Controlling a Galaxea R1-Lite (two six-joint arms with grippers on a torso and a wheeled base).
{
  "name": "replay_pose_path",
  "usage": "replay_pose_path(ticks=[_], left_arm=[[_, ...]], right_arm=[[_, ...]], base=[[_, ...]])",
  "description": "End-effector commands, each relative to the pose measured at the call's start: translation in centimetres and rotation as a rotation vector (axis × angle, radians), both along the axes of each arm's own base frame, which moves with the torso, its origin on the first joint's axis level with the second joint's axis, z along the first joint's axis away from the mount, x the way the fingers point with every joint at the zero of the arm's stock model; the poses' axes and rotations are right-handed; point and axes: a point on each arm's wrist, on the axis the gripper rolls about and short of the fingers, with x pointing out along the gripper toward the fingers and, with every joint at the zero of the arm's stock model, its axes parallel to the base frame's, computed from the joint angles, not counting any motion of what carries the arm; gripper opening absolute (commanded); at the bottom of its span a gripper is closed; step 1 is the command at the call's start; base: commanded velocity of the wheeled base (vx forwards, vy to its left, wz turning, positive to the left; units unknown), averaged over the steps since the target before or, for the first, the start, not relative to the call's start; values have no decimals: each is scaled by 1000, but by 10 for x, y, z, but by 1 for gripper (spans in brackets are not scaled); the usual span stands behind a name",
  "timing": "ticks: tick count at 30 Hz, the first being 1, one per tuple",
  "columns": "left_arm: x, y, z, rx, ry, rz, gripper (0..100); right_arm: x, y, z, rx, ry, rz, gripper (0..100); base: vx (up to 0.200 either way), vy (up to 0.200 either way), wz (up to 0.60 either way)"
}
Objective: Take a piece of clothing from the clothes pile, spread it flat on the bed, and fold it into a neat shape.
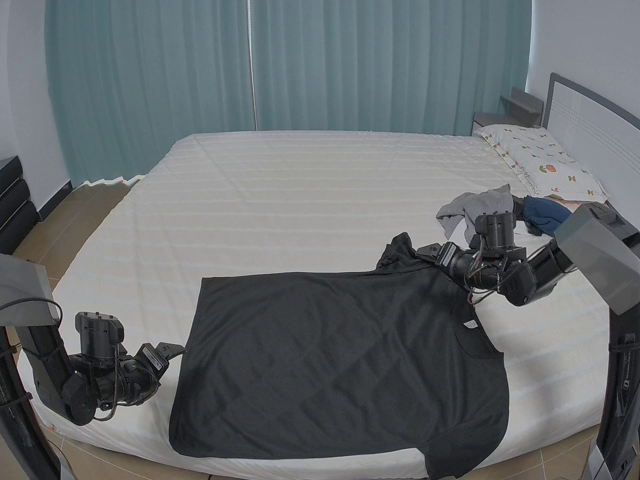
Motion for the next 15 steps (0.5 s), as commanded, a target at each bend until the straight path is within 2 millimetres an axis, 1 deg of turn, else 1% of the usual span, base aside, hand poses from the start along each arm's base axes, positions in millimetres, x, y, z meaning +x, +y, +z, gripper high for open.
replay_pose_path(ticks=[1, 3, 5, 6, 10, 13, 15], left_arm=[[1, -2, -1, -61, 11, 2, 100], [1, -3, -2, -67, 17, -8, 100], [1, -4, -2, -68, 19, -10, 100], [1, -4, -2, -68, 19, -10, 100], [1, -4, -2, -68, 20, -9, 100], [1, -4, -4, -68, 25, -9, 100], [1, -3, -4, -68, 25, -8, 100]], right_arm=[[40, 12, -52, -49, 106, -18, 100], [46, 14, -64, -64, 115, -20, 100], [54, 15, -71, -70, 103, -29, 100], [55, 15, -72, -69, 100, -29, 100], [70, 15, -74, -58, 49, -41, 100], [81, 12, -74, -47, 4, -61, 100], [91, 6, -74, -50, -37, -99, 100]], base=[[0, 0, 0], [0, 0, 0], [0, 0, 0], [0, 0, 0], [0, 0, 0], [0, 0, 0], [0, 0, 0]])
